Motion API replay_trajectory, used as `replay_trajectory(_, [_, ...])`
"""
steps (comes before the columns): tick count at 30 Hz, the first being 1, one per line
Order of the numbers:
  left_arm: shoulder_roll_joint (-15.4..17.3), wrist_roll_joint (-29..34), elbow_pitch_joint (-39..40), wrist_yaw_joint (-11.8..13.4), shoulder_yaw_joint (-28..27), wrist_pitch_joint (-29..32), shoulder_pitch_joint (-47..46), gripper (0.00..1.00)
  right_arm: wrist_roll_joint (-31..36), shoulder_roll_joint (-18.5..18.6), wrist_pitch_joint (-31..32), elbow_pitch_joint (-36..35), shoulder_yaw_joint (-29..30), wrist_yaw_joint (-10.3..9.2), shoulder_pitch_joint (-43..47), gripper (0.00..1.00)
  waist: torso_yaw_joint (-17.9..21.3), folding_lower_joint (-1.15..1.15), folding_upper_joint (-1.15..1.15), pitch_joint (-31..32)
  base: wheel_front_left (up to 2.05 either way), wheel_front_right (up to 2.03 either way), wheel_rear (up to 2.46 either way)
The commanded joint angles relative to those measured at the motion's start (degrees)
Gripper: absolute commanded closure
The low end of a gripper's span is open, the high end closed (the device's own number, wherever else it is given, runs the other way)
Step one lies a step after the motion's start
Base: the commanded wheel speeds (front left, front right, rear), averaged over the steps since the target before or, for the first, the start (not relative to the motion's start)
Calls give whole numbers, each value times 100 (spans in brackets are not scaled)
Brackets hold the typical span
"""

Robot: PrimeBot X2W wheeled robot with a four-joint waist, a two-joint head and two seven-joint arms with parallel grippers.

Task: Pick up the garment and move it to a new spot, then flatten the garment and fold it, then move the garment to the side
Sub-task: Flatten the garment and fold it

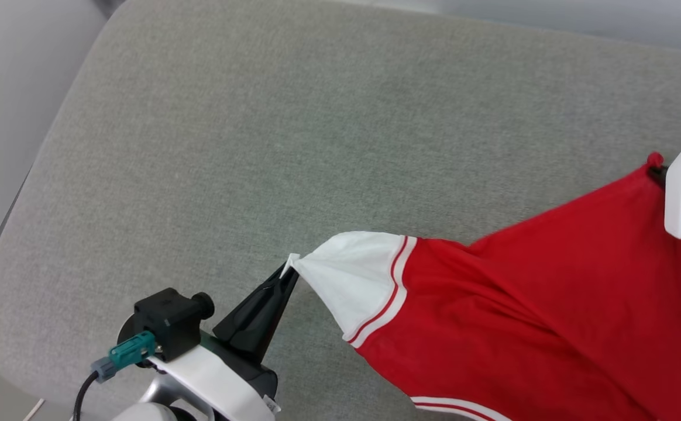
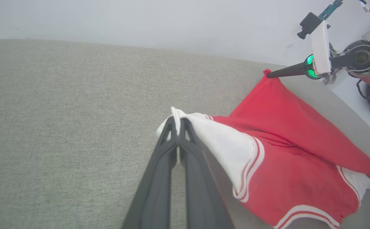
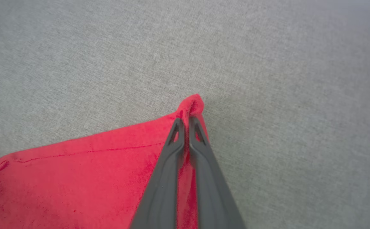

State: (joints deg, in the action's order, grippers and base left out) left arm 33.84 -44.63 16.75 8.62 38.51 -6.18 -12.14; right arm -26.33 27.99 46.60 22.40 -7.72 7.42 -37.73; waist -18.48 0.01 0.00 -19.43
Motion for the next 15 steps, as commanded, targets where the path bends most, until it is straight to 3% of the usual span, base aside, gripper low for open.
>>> replay_trajectory(1, [76,-18,55,59,-66,-16,61,100,-111,-12,-216,-15,-11,6,-130,100,241,-1,0,287,0,0,0])
replay_trajectory(15, [698,72,748,443,-740,-114,19,100,-650,30,-1037,-820,210,6,-204,100,1079,-1,0,1059,0,0,0])
